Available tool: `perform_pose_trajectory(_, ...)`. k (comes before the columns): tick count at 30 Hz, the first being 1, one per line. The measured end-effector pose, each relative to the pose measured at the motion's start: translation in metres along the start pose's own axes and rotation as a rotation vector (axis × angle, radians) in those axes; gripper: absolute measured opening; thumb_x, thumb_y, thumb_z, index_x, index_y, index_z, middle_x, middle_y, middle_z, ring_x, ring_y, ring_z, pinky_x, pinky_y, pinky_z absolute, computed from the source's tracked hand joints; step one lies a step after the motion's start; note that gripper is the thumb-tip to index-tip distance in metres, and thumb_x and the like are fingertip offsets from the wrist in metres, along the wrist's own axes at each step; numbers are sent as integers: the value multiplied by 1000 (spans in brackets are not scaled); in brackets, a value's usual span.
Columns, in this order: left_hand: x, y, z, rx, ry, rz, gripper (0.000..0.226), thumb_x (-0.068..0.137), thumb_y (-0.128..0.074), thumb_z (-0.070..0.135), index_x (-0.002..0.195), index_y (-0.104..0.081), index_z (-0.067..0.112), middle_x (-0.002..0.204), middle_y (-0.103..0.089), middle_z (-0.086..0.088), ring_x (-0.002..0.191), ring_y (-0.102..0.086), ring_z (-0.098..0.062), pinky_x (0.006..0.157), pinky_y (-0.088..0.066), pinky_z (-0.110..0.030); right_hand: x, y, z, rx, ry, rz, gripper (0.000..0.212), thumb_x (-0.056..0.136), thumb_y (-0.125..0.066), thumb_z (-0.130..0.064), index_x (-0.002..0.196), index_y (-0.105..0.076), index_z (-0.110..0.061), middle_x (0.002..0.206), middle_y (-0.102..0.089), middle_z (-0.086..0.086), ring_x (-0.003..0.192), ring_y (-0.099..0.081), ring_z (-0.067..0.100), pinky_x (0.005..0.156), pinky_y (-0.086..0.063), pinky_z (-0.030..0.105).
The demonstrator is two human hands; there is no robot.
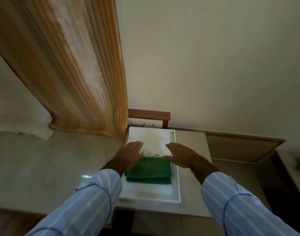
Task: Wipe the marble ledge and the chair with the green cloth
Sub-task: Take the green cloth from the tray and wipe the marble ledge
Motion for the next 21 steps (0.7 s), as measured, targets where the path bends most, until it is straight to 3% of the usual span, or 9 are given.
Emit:
perform_pose_trajectory(3,-7,-24,-10,53,92,-43,58,103,-43,36,155,-26,17,158,-36,-6,142,-37,-27,113,-37,-48,9,-29,-7,-39,-20,-82,65,105,-58,-39,159,-38,-9,167,-39,14,153,-39,31,126,-34,46)
perform_pose_trajectory(6,-17,-47,-15,60,163,-57,54,100,-47,29,151,-31,17,147,-45,-7,128,-48,-27,101,-47,-46,11,-46,-11,-90,-31,-87,54,100,-64,-31,146,-50,-9,148,-53,13,139,-52,32,116,-46,46)
perform_pose_trajectory(10,-17,-46,-14,44,228,25,51,93,-59,23,140,-43,16,133,-52,-7,117,-53,-26,95,-50,-42,16,-47,-13,-143,-12,-35,54,98,-67,-27,146,-50,-9,142,-53,13,134,-53,31,113,-49,45)
perform_pose_trajectory(12,-15,-44,-13,10,263,29,37,89,-62,21,125,-54,16,124,-55,-7,111,-54,-25,93,-51,-40,20,-46,-17,-164,4,-33,43,99,-64,-22,138,-58,-9,139,-56,13,130,-56,29,111,-50,40)
perform_pose_trajectory(17,-22,-33,-31,-250,309,-7,30,89,-60,22,116,-62,10,120,-59,-11,108,-58,-28,92,-51,-37,27,-25,-30,-127,23,-48,32,97,-63,-17,127,-65,-8,132,-63,13,124,-60,27,104,-51,36)
perform_pose_trajectory(21,-48,3,-63,-520,353,96,23,90,-60,16,110,-63,7,112,-68,-16,103,-63,-31,86,-51,-35,33,12,-64,-34,79,-7,28,97,-62,-18,122,-66,-8,127,-68,14,117,-64,29,98,-57,38)
Point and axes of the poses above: each hand's wrist, its own x-axis towards the middle knuckle, its own y-axis out of the back of the hand, z = x × y, the point moved 8 cm from there along x, towards the middle knuckle
